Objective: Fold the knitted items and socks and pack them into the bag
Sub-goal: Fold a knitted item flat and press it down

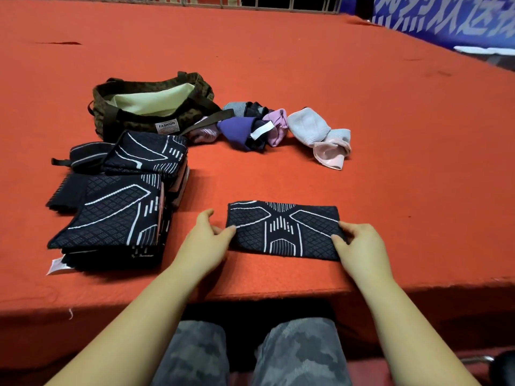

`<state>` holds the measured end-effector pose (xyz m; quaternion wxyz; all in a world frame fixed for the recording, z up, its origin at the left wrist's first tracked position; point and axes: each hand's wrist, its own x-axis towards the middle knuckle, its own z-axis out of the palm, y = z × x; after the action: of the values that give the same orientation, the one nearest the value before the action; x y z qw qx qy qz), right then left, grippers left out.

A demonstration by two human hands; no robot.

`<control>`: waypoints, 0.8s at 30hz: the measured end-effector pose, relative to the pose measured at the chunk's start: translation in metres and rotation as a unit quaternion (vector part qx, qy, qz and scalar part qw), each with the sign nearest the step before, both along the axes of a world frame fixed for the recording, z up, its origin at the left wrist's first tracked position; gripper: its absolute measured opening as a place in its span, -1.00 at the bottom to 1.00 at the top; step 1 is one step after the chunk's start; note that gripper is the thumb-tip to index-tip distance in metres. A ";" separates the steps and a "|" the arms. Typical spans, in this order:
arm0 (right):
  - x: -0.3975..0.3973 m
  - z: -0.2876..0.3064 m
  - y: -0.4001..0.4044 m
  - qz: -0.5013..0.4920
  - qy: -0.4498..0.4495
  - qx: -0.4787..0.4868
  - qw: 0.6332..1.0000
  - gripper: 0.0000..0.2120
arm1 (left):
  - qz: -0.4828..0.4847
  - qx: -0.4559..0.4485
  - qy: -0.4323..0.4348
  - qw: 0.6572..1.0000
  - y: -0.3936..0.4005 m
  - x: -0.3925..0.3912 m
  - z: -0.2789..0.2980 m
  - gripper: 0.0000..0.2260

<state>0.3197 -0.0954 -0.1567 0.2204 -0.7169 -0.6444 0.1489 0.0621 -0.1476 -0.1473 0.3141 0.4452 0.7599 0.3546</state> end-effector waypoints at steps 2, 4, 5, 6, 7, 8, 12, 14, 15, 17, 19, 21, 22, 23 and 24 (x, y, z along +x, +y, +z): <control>-0.012 0.005 -0.004 0.013 -0.094 0.007 0.995 -0.50 | -0.017 -0.005 0.081 0.997 0.006 0.004 0.004 -0.35; -0.031 0.005 -0.010 0.093 -0.118 -0.003 0.989 -0.45 | -0.101 -0.013 0.291 0.951 0.009 0.018 0.011 -0.33; -0.041 0.003 -0.013 0.137 -0.112 -0.022 0.984 -0.44 | -0.155 -0.004 0.365 0.918 0.012 0.026 0.013 -0.36; -0.049 -0.001 -0.016 0.169 -0.105 -0.045 0.979 -0.43 | -0.206 -0.006 0.403 0.892 0.015 0.032 0.011 -0.39; -0.054 -0.004 -0.018 0.186 -0.103 -0.069 0.975 -0.42 | -0.240 -0.029 0.415 0.877 0.019 0.035 0.009 -0.42; -0.055 -0.007 -0.018 0.192 -0.107 -0.088 0.972 -0.41 | -0.257 -0.069 0.406 0.874 0.022 0.035 0.005 -0.44; -0.047 -0.009 -0.014 0.207 -0.124 -0.133 0.961 -0.36 | -0.270 -0.161 0.333 0.889 0.023 0.017 -0.012 -0.38; -0.046 -0.007 -0.012 0.212 -0.117 -0.145 0.959 -0.37 | -0.246 -0.135 0.318 0.906 0.025 0.015 -0.013 -0.36; -0.046 -0.006 -0.012 0.214 -0.117 -0.149 0.958 -0.37 | -0.211 -0.104 0.299 0.925 0.028 0.015 -0.012 -0.35; -0.049 -0.004 -0.011 0.216 -0.118 -0.149 0.958 -0.37 | -0.098 -0.041 0.194 0.975 0.037 0.014 -0.004 -0.34; -0.054 -0.001 -0.006 0.229 -0.116 -0.139 0.956 -0.39 | -0.016 -0.023 0.045 0.999 0.048 0.011 0.006 -0.32; -0.060 0.003 0.001 0.256 -0.104 -0.124 0.953 -0.41 | 0.019 -0.055 -0.085 0.995 0.059 0.008 0.013 -0.37; -0.064 0.004 0.005 0.269 -0.092 -0.115 0.952 -0.42 | 0.025 -0.070 -0.138 0.988 0.064 0.006 0.015 -0.46; -0.067 0.004 0.008 0.277 -0.080 -0.109 0.951 -0.43 | 0.021 -0.080 -0.173 0.981 0.068 0.004 0.017 -0.60; -0.069 0.003 0.010 0.283 -0.074 -0.105 0.950 -0.43 | 0.010 -0.088 -0.187 0.978 0.070 0.004 0.019 -0.74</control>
<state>0.2510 -0.0853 -0.1540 0.0448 -0.5329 -0.8162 0.2186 0.0662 -0.0777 -0.1286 0.4857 0.3341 0.7200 0.3663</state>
